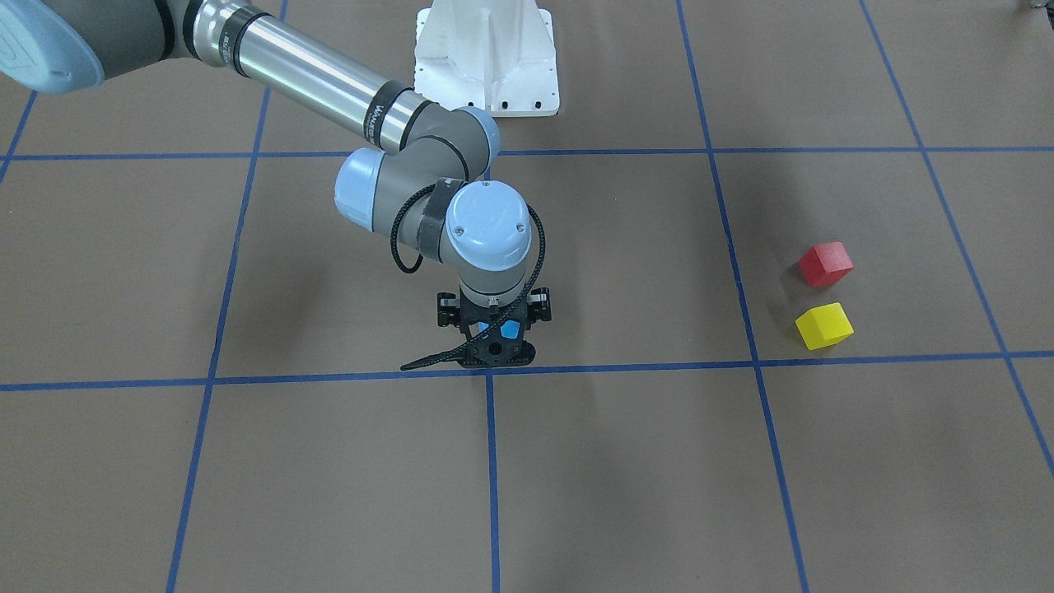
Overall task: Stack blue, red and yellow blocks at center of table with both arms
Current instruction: 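Carry the blue cube with the right gripper to the table center, then release the blue cube with the right gripper while the left reaches for red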
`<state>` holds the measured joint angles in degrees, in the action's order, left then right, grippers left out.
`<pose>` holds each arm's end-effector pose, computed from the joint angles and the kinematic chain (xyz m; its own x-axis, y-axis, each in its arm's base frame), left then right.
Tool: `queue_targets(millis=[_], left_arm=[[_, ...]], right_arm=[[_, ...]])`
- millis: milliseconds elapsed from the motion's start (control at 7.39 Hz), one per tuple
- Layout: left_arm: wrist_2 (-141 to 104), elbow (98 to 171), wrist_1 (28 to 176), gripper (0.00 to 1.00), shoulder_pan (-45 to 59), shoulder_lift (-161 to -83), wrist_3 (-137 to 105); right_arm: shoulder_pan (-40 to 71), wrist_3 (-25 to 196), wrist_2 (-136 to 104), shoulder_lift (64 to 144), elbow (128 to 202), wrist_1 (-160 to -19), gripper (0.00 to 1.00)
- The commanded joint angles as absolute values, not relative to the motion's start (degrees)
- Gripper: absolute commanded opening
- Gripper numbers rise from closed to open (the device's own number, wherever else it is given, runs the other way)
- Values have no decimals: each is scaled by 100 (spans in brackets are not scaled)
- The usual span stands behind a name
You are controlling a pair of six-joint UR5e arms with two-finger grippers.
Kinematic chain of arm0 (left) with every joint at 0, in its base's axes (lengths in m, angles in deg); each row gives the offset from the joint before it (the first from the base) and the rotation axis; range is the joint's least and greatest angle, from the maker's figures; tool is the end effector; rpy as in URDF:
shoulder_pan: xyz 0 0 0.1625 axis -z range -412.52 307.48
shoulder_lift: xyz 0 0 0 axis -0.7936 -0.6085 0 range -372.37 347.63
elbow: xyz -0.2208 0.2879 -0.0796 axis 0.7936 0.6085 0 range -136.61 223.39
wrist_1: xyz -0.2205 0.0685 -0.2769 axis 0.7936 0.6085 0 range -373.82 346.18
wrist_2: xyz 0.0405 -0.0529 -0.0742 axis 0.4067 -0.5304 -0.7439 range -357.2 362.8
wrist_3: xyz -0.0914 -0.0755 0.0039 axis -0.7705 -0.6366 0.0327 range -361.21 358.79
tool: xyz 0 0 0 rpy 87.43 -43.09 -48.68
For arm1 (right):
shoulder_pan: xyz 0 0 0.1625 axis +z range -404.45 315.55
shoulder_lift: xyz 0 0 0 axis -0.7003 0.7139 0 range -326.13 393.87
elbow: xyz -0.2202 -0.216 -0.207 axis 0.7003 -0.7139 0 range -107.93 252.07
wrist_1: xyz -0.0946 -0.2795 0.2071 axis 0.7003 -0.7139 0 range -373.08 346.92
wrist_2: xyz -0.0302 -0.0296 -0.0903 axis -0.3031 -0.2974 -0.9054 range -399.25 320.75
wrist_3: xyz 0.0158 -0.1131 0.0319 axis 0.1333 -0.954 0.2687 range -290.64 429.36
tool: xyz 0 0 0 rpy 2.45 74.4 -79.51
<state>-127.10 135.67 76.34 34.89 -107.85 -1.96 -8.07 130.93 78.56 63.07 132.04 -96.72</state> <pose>-0.0356 -0.4807 0.5633 0.7629 0.1101 -0.6371 -0.0349 0.9910 0.1295 -0.5615 -0.5104 0.1958 0.7063 -0.0026 0.7079 0.0435 0.9983 -0.0398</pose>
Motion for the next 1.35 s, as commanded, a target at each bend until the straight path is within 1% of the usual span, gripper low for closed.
queue_targets(millis=[0,135,271,541,676,812,947,1217], left_arm=[[-12710,13576,7583,100,3484,-10921,-357],[-12719,13707,7635,100,3267,-10992,-1037],[-12693,14004,7653,100,2699,-11001,-1905],[-12649,14610,8072,100,1748,-10932,-3995],[-12640,14805,8571,100,1413,-10687,-4841],[-12396,14746,9377,100,958,-10311,-5363],[-12080,14623,9759,100,475,-10290,-5925],[-11613,14613,9947,100,-195,-10298,-6490]], right_arm=[[-527,13071,8113,6576,13699,-9779,99],[-159,12992,8568,6795,14198,-10076,99],[131,12800,8738,7067,14717,-10410,99],[781,11984,8722,7664,15326,-10825,99],[1063,11563,8722,8024,15546,-10826,99],[1301,11159,8731,8236,15574,-10826,99],[1425,11059,8740,8308,15574,-10835,99],[1505,11014,8749,8414,15574,-10835,99]])
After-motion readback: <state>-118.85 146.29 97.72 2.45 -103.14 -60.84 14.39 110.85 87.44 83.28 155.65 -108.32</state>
